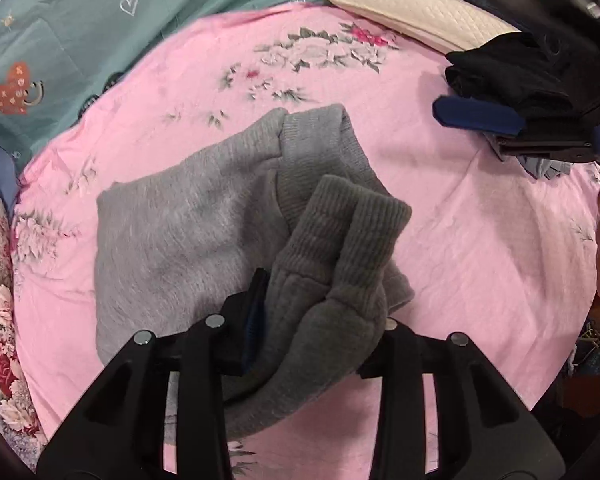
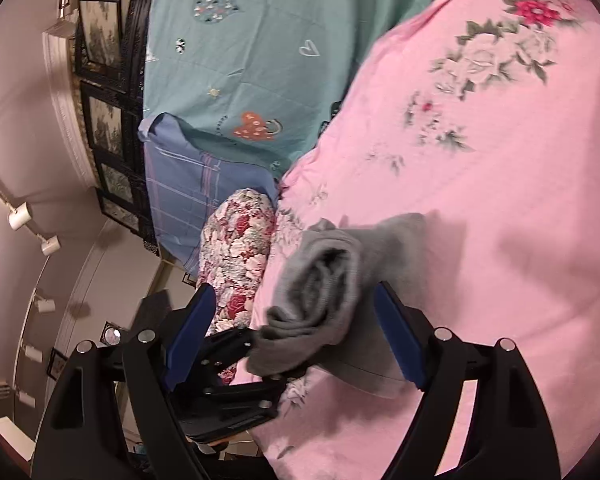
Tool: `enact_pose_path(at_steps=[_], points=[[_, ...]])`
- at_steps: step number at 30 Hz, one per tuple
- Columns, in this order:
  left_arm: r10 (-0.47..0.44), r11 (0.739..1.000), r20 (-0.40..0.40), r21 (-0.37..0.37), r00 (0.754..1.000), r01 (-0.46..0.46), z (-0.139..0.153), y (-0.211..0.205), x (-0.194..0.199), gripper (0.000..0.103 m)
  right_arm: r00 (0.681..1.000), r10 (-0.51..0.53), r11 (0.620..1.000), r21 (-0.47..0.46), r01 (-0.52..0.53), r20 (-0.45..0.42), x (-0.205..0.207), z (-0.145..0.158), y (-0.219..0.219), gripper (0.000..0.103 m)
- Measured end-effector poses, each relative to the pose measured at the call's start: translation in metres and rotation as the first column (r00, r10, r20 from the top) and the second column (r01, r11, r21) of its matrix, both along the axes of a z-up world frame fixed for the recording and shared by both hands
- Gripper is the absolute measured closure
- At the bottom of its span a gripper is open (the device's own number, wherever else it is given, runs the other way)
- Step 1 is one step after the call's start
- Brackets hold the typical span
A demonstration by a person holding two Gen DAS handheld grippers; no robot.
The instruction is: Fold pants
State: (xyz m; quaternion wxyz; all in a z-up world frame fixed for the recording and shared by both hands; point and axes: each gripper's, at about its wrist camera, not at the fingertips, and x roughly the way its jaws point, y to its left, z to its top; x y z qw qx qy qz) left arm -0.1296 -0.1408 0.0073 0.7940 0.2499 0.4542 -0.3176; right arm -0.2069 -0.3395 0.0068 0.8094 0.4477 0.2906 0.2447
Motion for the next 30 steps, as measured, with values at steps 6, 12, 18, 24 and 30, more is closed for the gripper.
enact_pose_path(at_steps=[6, 12, 18, 24, 30], points=[[0.048, 0.982, -0.139, -0.172, 0.989, -0.072, 0.024, 0.029, 0.018, 0.067, 1.0, 0.024, 0.999, -0.031, -0.023, 0.008, 0.0, 0.006, 0.012, 0.022], [0.069, 0.997, -0.117, 0.054, 0.991, -0.063, 0.005, -0.008, 0.017, 0.066, 1.0, 0.0, 1.0, 0.019, 0.0, -0.007, 0.006, 0.003, 0.008, 0.022], [0.045, 0.997, -0.04, -0.061, 0.998, -0.047, 0.037, 0.012, 0.01, 0.008, 0.999, 0.035, 0.999, 0.021, -0.034, -0.038, 0.003, -0.002, 0.015, 0.022], [0.008, 0.962, -0.162, -0.268, 0.987, -0.052, 0.042, 0.039, 0.012, 0.008, 0.986, 0.065, 0.997, -0.019, -0.068, -0.157, 0.034, -0.026, 0.037, 0.022], [0.034, 0.877, -0.064, -0.477, 0.997, -0.061, 0.07, 0.107, 0.001, 0.007, 0.994, 0.032, 0.995, -0.09, -0.041, -0.1, 0.03, -0.008, 0.046, 0.022]])
